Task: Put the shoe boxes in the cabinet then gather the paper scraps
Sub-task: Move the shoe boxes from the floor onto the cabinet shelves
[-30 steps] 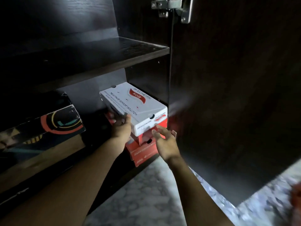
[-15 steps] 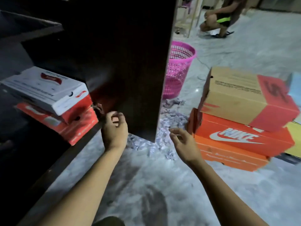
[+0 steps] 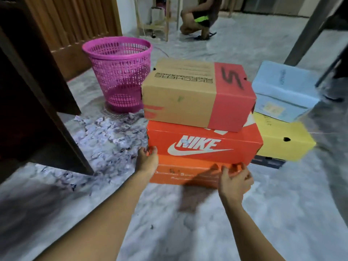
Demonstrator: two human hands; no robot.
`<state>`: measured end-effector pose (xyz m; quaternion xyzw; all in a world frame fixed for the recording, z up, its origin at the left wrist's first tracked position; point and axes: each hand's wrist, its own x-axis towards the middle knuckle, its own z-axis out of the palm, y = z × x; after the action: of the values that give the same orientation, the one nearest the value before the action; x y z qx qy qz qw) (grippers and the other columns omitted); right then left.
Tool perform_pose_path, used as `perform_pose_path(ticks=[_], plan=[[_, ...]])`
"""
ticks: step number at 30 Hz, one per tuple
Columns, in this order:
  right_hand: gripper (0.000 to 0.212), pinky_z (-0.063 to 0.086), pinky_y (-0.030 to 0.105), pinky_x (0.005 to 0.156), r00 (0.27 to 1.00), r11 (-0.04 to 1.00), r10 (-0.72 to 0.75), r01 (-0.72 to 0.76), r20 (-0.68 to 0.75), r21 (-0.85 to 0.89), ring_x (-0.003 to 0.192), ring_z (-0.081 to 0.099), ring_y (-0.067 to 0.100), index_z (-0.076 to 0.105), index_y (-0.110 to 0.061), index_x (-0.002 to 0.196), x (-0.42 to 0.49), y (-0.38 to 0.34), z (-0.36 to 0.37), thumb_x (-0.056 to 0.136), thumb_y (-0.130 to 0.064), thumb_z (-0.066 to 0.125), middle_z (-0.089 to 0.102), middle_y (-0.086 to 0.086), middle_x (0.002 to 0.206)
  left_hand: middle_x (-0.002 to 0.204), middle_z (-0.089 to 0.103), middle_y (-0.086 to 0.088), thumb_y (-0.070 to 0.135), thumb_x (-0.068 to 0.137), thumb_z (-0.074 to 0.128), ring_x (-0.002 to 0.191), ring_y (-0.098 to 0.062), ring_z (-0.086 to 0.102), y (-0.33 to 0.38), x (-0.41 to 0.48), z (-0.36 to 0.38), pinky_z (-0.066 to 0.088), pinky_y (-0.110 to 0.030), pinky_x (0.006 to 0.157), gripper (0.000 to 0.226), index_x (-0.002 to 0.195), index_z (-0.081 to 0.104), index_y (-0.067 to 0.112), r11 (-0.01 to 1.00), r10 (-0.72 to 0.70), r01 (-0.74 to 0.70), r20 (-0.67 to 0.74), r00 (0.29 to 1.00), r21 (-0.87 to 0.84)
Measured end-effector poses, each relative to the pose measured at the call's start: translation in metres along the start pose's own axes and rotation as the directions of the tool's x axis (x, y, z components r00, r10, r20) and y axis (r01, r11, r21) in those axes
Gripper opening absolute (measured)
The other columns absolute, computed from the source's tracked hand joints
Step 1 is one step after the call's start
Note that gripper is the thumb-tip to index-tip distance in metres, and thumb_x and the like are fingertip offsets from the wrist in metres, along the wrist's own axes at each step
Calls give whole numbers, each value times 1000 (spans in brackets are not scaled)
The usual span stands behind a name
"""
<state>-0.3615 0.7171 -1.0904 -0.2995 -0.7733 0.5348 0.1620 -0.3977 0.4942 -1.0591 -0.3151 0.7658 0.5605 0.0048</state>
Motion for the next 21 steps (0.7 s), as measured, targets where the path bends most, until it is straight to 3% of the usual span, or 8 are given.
perform_pose_path(ticks=[2, 4, 7, 10, 15, 21], plan=[[72, 31, 47, 111, 997, 995, 75, -75, -1, 61, 137, 34, 35, 38, -7, 145, 26, 12, -5, 82, -39, 55, 43, 24, 144, 121, 63, -13, 37, 97, 47, 109, -35, 60, -9, 11, 10, 49, -41, 92, 39, 124, 55, 9, 1000, -18, 19, -27, 999, 16], [54, 37, 47, 108, 995, 988, 92, -97, 49, 117, 131, 46, 33, 40, -10, 143, 42, 23, -4, 94, -27, 55, 52, 18, 139, 116, 66, -17, 29, 96, 47, 103, -36, 63, -23, 18, 12, 51, -44, 92, 29, 116, 61, 12, 998, -20, 21, -15, 1000, 52], [37, 46, 50, 101, 990, 992, 82, -93, 113, 89, 117, 59, 33, 51, -19, 132, 55, 36, -2, 97, -31, 48, 62, 11, 128, 110, 65, -13, 26, 98, 47, 97, -32, 62, -33, 21, 12, 51, -41, 88, 19, 110, 57, 17, 997, -9, 9, 11, 1000, 77], [39, 50, 51, 96, 986, 991, 89, -102, 139, 90, 106, 64, 30, 57, -25, 120, 56, 47, -8, 83, -37, 50, 66, 8, 117, 107, 59, -8, 24, 101, 44, 93, -26, 56, -33, 14, 9, 45, -35, 83, 11, 111, 48, 22, 998, -12, 9, 46, 999, 61], [35, 53, 47, 89, 994, 989, 84, -92, 74, 116, 94, 65, 29, 57, -19, 112, 29, 56, -28, 80, -34, 48, 66, 10, 107, 109, 57, -7, 23, 100, 45, 96, -26, 55, -49, -10, -3, 41, -34, 83, 14, 114, 45, 24, 998, -16, 11, 80, 997, 60], [48, 48, 52, 97, 989, 985, 143, -139, -31, 98, 103, 60, 32, 55, -15, 118, -25, 68, -47, 80, -44, 44, 62, 11, 115, 103, 60, -6, 23, 99, 48, 86, -22, 58, -81, -49, -35, 44, -33, 71, 13, 111, 46, 25, 997, -45, 38, 111, 993, 65]])
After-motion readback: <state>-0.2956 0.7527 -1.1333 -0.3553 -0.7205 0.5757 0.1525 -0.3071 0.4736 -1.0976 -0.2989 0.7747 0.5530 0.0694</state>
